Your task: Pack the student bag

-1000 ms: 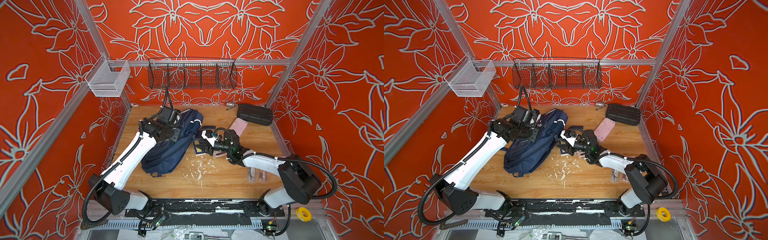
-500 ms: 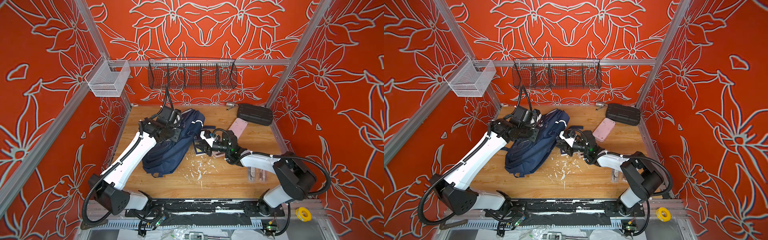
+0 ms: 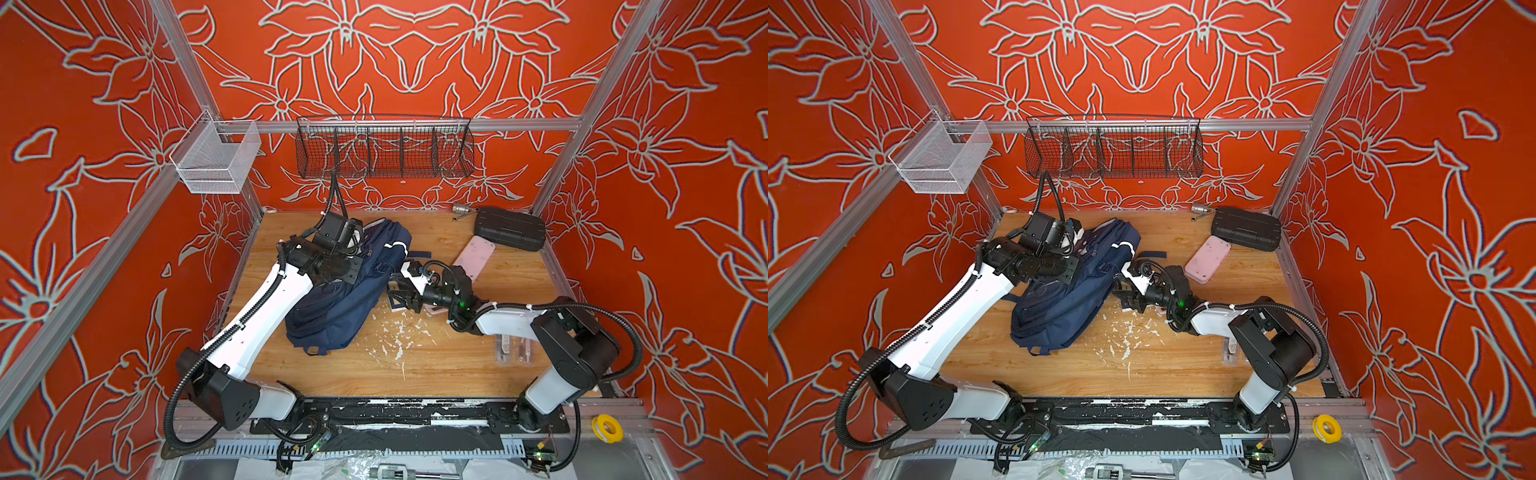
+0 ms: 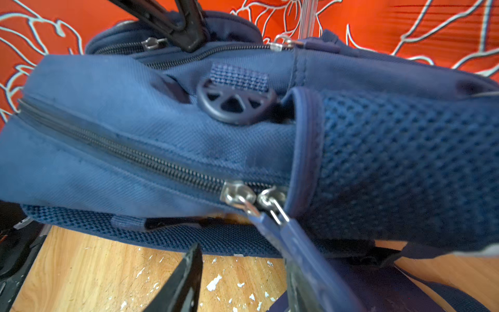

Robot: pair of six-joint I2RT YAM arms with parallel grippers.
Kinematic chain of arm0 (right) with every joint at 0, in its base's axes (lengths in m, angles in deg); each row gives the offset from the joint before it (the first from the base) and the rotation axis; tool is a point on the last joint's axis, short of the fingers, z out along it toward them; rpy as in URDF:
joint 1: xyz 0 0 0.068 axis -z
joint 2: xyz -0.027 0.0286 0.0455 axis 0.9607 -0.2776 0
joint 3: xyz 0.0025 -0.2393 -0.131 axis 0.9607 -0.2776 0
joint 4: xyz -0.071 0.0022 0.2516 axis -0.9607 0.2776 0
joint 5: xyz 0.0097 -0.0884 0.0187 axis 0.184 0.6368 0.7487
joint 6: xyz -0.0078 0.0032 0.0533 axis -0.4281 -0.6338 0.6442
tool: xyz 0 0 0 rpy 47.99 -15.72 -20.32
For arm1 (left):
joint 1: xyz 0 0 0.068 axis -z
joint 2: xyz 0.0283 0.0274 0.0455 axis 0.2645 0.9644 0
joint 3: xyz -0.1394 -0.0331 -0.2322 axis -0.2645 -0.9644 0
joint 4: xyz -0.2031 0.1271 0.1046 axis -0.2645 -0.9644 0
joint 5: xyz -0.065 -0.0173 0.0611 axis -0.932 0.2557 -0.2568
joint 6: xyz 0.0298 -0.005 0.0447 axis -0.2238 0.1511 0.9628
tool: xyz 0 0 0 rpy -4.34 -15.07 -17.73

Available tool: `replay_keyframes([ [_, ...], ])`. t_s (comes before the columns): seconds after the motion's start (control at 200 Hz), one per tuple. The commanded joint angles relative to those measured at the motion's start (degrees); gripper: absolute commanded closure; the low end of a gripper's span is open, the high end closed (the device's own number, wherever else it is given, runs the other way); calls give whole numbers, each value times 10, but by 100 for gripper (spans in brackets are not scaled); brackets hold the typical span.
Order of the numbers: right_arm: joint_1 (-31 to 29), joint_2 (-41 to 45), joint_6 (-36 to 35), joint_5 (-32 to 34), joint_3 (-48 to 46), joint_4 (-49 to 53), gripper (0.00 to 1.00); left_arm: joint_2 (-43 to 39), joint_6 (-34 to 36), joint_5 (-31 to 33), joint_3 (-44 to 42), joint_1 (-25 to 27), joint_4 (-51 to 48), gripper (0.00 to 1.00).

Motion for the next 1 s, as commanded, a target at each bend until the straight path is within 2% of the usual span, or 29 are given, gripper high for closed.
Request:
replay_keyframes([
  [0.0, -3, 11, -6, 2, -5, -5, 46, -25, 5, -7, 12, 3, 60, 100],
  [0.315, -3, 17, 6, 5, -34, -38, 42, -22, 5, -12, 14, 4, 57, 100],
  [0.48, -4, 12, 11, 6, -40, -93, 41, -22, 5, -12, 14, 4, 57, 100],
  [0.786, -3, 11, 27, -33, -39, -116, 54, -19, 8, -11, 18, 4, 59, 100],
  [0.861, -3, 11, 38, -40, -42, -116, 54, -16, 10, -10, 24, 4, 58, 100],
  [0.916, -3, 10, 47, -33, -48, -116, 53, -13, 10, -12, 29, 4, 57, 100],
  [0.991, -3, 16, 53, 16, -62, -105, 46, -11, 10, -14, 35, 5, 55, 100],
])
